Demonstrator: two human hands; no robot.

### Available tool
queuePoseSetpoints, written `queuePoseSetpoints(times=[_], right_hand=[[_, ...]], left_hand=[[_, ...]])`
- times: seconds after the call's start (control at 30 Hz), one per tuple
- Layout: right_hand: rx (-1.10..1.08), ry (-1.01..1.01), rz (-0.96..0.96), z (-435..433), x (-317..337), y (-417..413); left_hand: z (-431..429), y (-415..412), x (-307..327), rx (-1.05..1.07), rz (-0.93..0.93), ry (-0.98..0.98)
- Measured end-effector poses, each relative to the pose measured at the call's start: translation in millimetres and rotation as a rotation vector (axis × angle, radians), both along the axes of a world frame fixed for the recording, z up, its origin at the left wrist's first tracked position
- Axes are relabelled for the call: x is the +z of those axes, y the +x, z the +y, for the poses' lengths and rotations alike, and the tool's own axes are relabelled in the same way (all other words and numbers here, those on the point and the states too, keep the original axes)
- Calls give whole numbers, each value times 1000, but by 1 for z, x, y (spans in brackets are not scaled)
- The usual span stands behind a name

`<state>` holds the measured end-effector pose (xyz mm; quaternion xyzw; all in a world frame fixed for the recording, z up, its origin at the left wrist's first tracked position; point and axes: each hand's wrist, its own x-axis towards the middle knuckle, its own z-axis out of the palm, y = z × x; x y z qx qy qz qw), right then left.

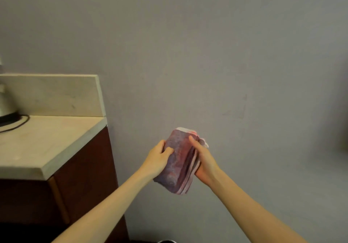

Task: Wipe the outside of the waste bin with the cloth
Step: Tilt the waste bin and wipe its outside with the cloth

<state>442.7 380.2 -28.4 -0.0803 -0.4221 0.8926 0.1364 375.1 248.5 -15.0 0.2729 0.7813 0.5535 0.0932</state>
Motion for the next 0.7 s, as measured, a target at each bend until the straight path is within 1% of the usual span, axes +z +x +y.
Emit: queuePoseSetpoints(times=[0.07, 0.13, 0.33, 0.53, 0.6, 0.7], right_hand=[[-68, 99, -40, -6, -11, -1], [-112, 136, -83, -12, -25, -4], [-115, 235, -223, -23, -65, -18], [-245, 156, -294, -39, -106, -41], [-266, 142, -291, -42, -120, -47], [-273, 143, -246, -45, -146, -55]], left_hand=[[-3, -1, -14, -7, -22, 11], [-8, -1, -28, -14, -73, 22], [-21, -9, -67, 13, -225, 106], [-28, -25, -108, 4, -284, 95], [-30, -30, -124, 10, -298, 105], [-30, -40, -150, 72, -361, 170]])
